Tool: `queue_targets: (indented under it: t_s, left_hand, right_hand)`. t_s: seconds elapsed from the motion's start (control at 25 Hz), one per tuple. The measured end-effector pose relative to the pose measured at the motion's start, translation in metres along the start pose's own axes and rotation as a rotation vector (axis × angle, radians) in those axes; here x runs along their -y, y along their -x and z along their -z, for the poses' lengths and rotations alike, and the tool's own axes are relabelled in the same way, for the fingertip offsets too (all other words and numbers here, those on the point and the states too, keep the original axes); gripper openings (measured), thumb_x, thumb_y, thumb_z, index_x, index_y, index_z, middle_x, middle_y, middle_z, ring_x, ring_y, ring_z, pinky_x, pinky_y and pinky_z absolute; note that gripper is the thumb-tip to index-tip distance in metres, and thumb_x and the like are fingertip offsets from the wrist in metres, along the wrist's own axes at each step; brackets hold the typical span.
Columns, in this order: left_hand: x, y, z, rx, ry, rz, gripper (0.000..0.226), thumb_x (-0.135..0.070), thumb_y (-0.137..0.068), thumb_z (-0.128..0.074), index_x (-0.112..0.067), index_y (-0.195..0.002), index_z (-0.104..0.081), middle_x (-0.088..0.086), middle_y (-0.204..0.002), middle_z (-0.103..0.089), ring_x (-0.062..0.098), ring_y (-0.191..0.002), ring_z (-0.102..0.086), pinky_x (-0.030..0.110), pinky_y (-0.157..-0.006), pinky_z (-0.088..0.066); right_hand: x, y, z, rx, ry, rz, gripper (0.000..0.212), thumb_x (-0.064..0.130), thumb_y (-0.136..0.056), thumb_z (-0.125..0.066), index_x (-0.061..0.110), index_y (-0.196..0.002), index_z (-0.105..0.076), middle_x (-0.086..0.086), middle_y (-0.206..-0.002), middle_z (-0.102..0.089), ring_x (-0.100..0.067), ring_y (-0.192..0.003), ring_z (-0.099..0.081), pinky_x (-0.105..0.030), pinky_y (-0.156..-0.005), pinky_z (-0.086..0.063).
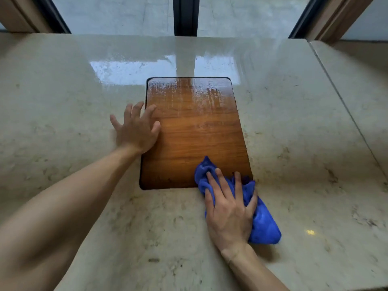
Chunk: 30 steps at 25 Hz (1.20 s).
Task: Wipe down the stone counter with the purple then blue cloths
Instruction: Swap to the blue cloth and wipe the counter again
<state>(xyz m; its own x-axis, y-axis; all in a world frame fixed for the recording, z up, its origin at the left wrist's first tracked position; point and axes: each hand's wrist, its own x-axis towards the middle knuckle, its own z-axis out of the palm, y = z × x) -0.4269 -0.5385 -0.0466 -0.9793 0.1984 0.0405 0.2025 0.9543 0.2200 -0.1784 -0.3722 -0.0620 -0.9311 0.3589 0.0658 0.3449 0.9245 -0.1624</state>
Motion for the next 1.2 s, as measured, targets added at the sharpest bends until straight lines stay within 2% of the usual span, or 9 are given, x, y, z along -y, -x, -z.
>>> queue_targets:
  t_s: [0.12, 0.2, 0.36, 0.52, 0.64, 0.76, 0.92, 1.04, 1.2]
  left_hand:
    - [0.020, -0.026, -0.004, 0.009, -0.022, 0.044, 0.051, -0.048, -0.096, -0.042, -0.035, -0.145, -0.039, 0.002, -0.160, -0.030, 0.026, -0.149, -0.018, 0.074, -0.109, -0.009]
    - [0.034, -0.047, -0.007, 0.034, -0.043, 0.066, 0.049, -0.050, -0.097, -0.037, -0.038, -0.144, -0.035, 0.000, -0.160, -0.026, 0.025, -0.150, -0.016, 0.074, -0.110, -0.008]
    - [0.045, -0.073, -0.011, 0.057, -0.028, 0.083, 0.053, -0.057, -0.097, -0.028, -0.043, -0.148, -0.025, -0.003, -0.163, -0.016, 0.023, -0.152, -0.007, 0.074, -0.111, 0.000]
    - [0.047, -0.074, -0.010, 0.060, -0.036, 0.112, 0.060, -0.062, -0.094, -0.020, -0.046, -0.152, -0.018, -0.007, -0.165, -0.009, 0.020, -0.153, -0.001, 0.072, -0.113, 0.004]
    - [0.046, -0.071, -0.009, 0.092, -0.055, 0.139, 0.064, -0.064, -0.092, -0.016, -0.047, -0.153, -0.014, -0.010, -0.167, -0.004, 0.017, -0.153, 0.003, 0.070, -0.114, 0.003]
    - [0.048, -0.070, -0.011, 0.113, -0.077, 0.140, 0.065, -0.064, -0.091, -0.014, -0.048, -0.154, -0.011, -0.011, -0.167, -0.002, 0.016, -0.153, 0.004, 0.070, -0.115, 0.001]
    - [0.048, -0.063, -0.013, 0.079, -0.070, 0.129, 0.065, -0.061, -0.090, -0.024, -0.045, -0.153, -0.022, -0.008, -0.165, -0.016, 0.021, -0.153, -0.011, 0.073, -0.113, -0.008]
    - [0.046, -0.061, -0.013, 0.107, -0.078, 0.119, 0.066, -0.062, -0.090, -0.022, -0.046, -0.154, -0.018, -0.008, -0.166, -0.012, 0.020, -0.153, -0.006, 0.072, -0.114, -0.004]
    - [0.044, -0.062, -0.009, 0.114, -0.054, 0.133, 0.066, -0.065, -0.089, -0.017, -0.050, -0.153, -0.008, -0.012, -0.166, -0.001, 0.015, -0.153, 0.007, 0.070, -0.115, 0.003]
  right_hand:
    - [-0.008, -0.015, -0.013, -0.066, -0.018, 0.072, 0.047, 0.047, -0.104, -0.027, 0.034, -0.144, -0.046, 0.014, -0.149, -0.046, -0.030, -0.142, -0.037, -0.070, -0.106, -0.025]
    - [-0.006, -0.058, -0.014, -0.066, -0.038, 0.056, 0.045, 0.045, -0.102, -0.031, 0.034, -0.143, -0.046, 0.013, -0.149, -0.048, -0.031, -0.142, -0.037, -0.071, -0.105, -0.025]
    - [0.009, -0.190, -0.016, -0.076, -0.028, 0.042, 0.040, 0.044, -0.101, -0.040, 0.037, -0.139, -0.051, 0.016, -0.147, -0.049, -0.028, -0.142, -0.036, -0.067, -0.109, -0.021]
    - [0.023, -0.325, -0.029, 0.023, -0.068, -0.061, 0.039, 0.047, -0.102, -0.033, 0.046, -0.140, -0.044, 0.025, -0.151, -0.039, -0.021, -0.148, -0.020, -0.068, -0.111, -0.008]
    - [0.032, -0.419, -0.033, 0.055, -0.086, -0.067, 0.038, 0.046, -0.103, -0.029, 0.047, -0.140, -0.041, 0.023, -0.153, -0.035, -0.021, -0.147, -0.016, -0.070, -0.109, -0.010]
    - [0.036, -0.497, -0.035, 0.066, -0.090, -0.085, 0.040, 0.045, -0.103, -0.026, 0.046, -0.140, -0.042, 0.021, -0.152, -0.035, -0.022, -0.145, -0.020, -0.070, -0.107, -0.012]
    - [0.045, -0.569, -0.032, 0.061, -0.132, -0.161, 0.039, 0.043, -0.101, -0.028, 0.039, -0.133, -0.051, 0.008, -0.141, -0.050, -0.022, -0.139, -0.030, -0.067, -0.108, -0.016]
    - [0.064, -0.574, -0.032, 0.114, -0.145, 0.008, 0.045, 0.050, -0.100, -0.027, 0.039, -0.139, -0.048, 0.005, -0.146, -0.049, -0.021, -0.139, -0.033, -0.062, -0.108, -0.018]
    - [0.080, -0.533, -0.025, 0.232, -0.071, 0.363, 0.047, 0.055, -0.102, -0.022, 0.049, -0.148, -0.030, 0.017, -0.160, -0.026, -0.021, -0.148, -0.020, -0.062, -0.114, -0.015]
